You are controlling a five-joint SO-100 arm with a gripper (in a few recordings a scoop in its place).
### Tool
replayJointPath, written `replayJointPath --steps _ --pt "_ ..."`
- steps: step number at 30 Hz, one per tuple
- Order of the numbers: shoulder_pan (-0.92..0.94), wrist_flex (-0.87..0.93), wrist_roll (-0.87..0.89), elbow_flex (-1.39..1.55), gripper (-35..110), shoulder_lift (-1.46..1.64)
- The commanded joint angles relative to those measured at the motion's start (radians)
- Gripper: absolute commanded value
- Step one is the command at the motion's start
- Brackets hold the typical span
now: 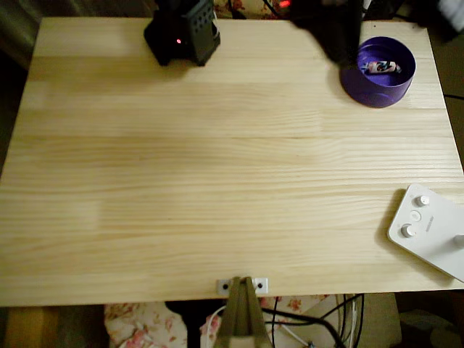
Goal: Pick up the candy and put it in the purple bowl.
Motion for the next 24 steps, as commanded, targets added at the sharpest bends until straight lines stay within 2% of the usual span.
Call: replayJointPath --steps 1,8,11,17,24 --pt "0.135 0.040 0.015 0.011 1 0.155" --pt "0.396 0.060 -0.005 0.098 0 0.255" --pt "0.483 0.060 -0.060 0.143 0 0.291" --pt "0.646 0.048 -0.058 0.227 0 0.365" --pt "0.821 -0.083 -0.126 0.431 0 0.517"
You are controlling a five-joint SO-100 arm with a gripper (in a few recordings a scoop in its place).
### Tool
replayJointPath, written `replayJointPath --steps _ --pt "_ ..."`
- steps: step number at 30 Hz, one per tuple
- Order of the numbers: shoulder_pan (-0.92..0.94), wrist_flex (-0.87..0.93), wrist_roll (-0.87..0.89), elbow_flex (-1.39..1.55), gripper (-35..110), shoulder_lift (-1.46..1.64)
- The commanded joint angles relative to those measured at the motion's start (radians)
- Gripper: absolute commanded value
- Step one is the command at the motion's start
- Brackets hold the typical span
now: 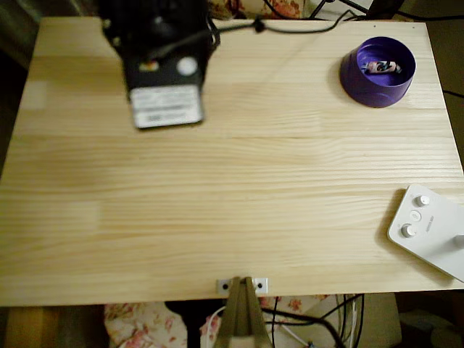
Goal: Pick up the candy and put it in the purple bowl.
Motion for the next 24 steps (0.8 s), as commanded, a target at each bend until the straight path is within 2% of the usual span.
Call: replayJointPath --steps 1,11,24 --pt "0.101 -0.097 -0.034 0.061 0 0.123" --pt "0.242 -0.192 -0.055 0.325 0 0.224" --pt "0.311 -0.163 -0.055 0.698 0 0.548"
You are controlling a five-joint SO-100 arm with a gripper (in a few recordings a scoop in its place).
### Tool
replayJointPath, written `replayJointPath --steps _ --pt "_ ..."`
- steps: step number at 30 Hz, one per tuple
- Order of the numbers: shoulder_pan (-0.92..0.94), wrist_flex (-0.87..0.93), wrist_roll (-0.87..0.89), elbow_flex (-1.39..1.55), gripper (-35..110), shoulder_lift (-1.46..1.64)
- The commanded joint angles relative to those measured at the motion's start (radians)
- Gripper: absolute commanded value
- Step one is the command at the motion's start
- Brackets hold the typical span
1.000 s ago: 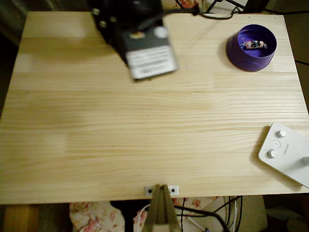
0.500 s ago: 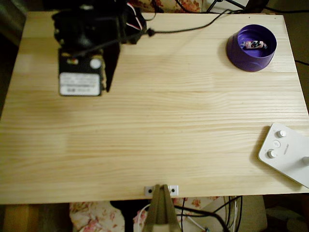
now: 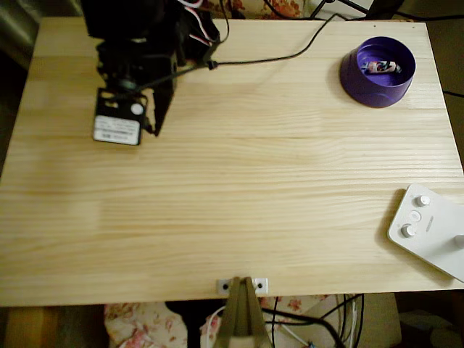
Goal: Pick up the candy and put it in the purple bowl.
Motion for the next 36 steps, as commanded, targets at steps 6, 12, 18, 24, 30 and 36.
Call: replayJointPath --steps 6,12,18,24,30,36 --pt "0.040 0.051 -0.006 0.095 -1 0.190" --pt "0.046 0.052 0.003 0.097 -1 0.190" --pt "0.055 0.052 0.012 0.097 0 0.190" --pt "0.055 0.052 0.011 0.097 0 0.190" --pt "0.055 0.052 0.011 0.097 0 0.190" --pt "0.055 0.052 0.011 0.097 0 0.190"
